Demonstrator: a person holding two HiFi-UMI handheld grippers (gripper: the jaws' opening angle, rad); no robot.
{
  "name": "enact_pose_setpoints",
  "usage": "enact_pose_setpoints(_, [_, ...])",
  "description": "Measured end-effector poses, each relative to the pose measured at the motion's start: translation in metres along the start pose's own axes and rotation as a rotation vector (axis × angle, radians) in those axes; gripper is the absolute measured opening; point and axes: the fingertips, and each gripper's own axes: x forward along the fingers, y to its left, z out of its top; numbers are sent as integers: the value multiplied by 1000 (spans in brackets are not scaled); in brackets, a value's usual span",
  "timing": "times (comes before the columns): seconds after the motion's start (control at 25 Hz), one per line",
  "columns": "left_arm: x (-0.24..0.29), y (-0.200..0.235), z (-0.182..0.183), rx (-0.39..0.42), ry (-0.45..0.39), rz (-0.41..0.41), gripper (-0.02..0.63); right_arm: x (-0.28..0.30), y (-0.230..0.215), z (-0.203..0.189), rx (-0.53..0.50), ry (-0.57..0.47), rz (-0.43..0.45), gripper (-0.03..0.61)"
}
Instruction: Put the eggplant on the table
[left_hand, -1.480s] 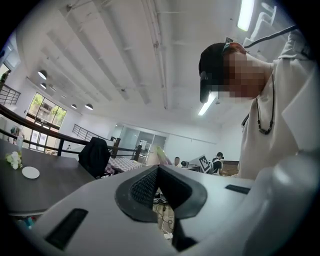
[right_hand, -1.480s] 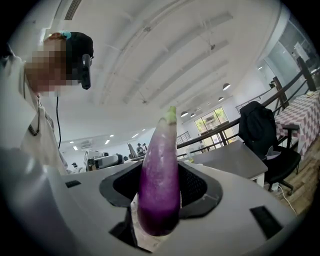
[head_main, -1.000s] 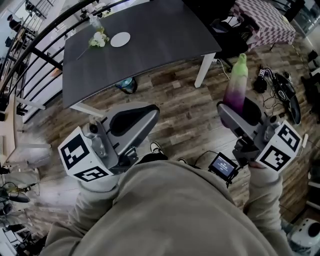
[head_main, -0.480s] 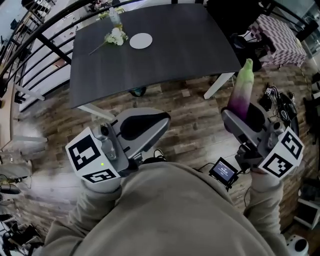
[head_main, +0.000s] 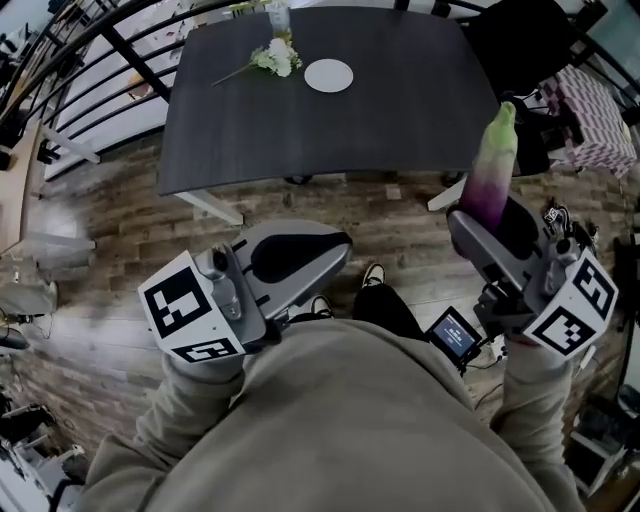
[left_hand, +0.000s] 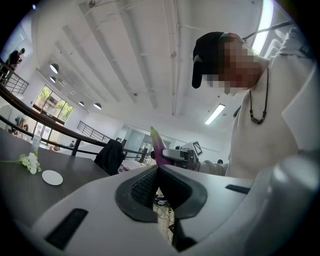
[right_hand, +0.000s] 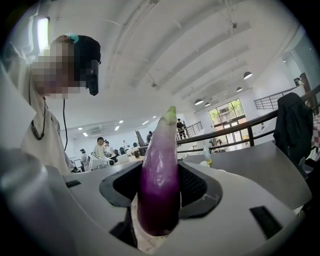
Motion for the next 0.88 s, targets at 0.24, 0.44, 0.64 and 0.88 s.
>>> enact_pose_setpoints(0.24, [-3,30,2,-7,-29,107,5,39,-28,11,0,18,103,222])
enact_pose_setpoints(0.44, [15,60,18,-16,-44,179,5,61,-63,34,2,26,169,222])
enact_pose_setpoints(0.64, [45,89,45,21,-63,217,5,67,-102,57,4,11,191,222])
enact_pose_setpoints(0.88, [109,118,56,55,-56,229,5,57,-166,72,6,-3,207,222])
